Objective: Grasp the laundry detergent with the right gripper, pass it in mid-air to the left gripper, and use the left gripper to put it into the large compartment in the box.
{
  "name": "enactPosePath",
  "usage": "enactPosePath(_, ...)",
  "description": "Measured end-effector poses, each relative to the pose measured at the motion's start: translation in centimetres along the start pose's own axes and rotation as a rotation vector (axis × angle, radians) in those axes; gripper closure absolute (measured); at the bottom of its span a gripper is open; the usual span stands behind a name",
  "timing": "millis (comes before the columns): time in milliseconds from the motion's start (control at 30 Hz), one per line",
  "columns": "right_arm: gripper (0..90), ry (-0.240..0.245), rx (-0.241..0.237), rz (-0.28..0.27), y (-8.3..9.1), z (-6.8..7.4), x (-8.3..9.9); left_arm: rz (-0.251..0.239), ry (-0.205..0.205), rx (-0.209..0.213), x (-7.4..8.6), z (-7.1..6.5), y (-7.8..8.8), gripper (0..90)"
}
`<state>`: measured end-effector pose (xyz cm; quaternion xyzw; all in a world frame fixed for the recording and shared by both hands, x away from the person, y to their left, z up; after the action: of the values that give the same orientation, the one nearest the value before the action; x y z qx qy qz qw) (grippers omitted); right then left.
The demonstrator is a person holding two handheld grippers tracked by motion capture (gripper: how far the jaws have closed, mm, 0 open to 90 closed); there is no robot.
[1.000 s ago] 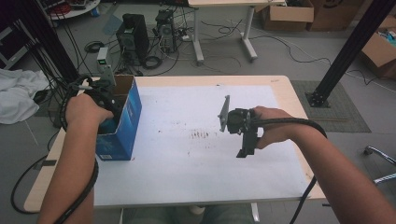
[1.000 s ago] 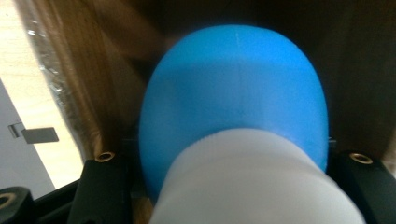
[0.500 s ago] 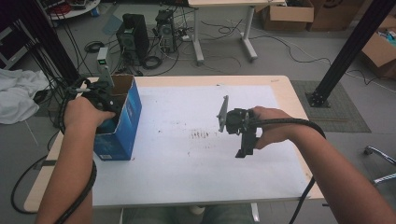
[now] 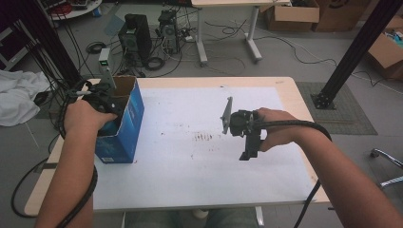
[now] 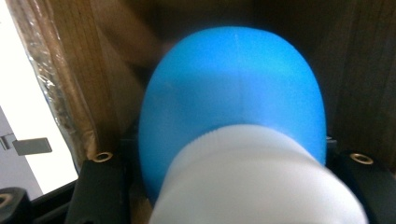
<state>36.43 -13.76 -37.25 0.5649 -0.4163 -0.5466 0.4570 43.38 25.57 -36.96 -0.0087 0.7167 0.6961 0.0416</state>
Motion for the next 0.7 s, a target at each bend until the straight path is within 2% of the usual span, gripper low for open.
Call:
enactPosePath(233,0.0,-0.001,-0.002,-0.001,-0.1,0.0,0.1,-0.035,-0.004,0.002,-0.1,-0.1,0.6,35.7)
enactPosePath(300,0.0,0.001,-0.003,0.001,-0.2,0.0,0.1,-0.034,-0.005,0.004,-0.1,-0.3,0.8,33.2)
enactPosePath(700,0.0,0.001,-0.003,-0.001,-0.1,0.1,0.0,-0.048,-0.005,-0.011,-0.1,-0.4,2.1,31.3)
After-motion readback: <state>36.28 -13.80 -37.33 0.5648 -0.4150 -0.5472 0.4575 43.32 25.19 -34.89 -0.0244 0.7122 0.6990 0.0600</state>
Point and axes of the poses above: each handheld gripper's, and its own axes: y roughly backward along the jaws, x roughly out of its underside, z roughly to its left, the point moved 8 cm from there along -y, roughly forward along the jaws, and after that the axes turned 6 degrees about -z, right-handed, at the moved point
